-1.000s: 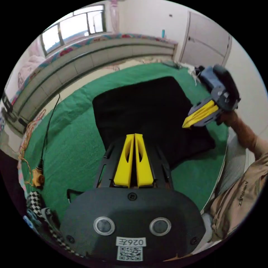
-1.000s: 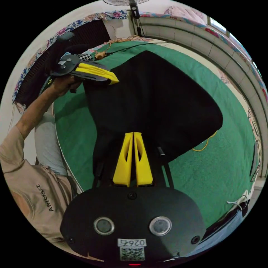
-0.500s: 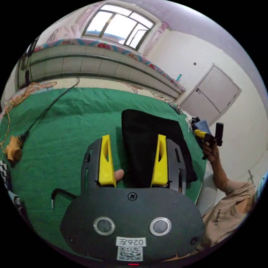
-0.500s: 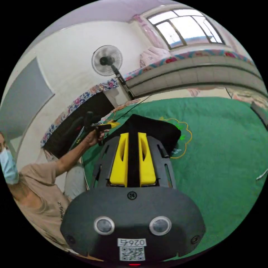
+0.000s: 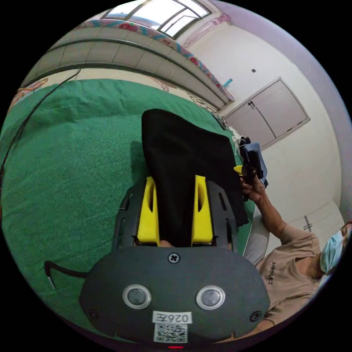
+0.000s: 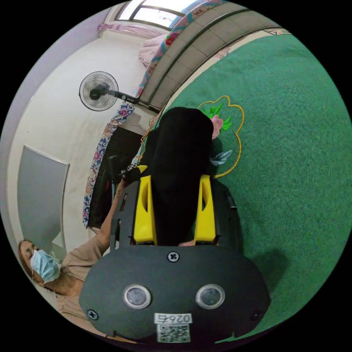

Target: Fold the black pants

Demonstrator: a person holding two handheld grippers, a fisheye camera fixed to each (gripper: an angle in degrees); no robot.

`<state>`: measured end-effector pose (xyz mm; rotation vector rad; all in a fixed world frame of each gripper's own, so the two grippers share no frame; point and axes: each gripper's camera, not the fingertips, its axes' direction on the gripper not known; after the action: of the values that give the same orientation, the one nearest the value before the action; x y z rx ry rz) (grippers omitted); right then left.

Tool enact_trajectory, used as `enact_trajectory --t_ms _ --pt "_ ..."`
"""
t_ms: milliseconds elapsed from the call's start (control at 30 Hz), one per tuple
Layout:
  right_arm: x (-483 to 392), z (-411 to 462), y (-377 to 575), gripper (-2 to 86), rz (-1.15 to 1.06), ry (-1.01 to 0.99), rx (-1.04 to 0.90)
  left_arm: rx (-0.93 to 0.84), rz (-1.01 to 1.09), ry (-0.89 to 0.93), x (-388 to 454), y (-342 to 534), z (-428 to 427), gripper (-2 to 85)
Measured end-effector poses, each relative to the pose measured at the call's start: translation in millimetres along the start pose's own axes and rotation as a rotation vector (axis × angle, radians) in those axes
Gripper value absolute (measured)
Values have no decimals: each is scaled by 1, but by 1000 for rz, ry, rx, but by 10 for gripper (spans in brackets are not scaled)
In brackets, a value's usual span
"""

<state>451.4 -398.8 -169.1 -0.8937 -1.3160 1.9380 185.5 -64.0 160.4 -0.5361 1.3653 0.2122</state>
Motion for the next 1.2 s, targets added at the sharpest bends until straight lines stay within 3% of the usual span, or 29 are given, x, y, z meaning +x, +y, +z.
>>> enact_trajectory --t_ms 133,333,433,667,767,833,1200 --pt "9 -13 -1 144 19 -56 18 22 30 47 -7 -7 7 158" --pt "-14 -21 -4 116 -33 56 -1 13 58 -29 9 -26 16 144" --pt "-16 -27 -6 92 -23 -55 -42 15 70 -48 19 -35 21 145" --pt "-22 -33 -1 88 3 -39 -37 51 13 6 24 -57 26 119" --pt "-44 -45 7 64 -11 46 -13 142 21 29 41 -62 11 62" --pt "-71 -51 12 59 -71 129 -11 170 -1 81 53 -67 3 58" --pt "-279 -155 96 51 -590 553 153 317 216 -33 212 -84 -21 54"
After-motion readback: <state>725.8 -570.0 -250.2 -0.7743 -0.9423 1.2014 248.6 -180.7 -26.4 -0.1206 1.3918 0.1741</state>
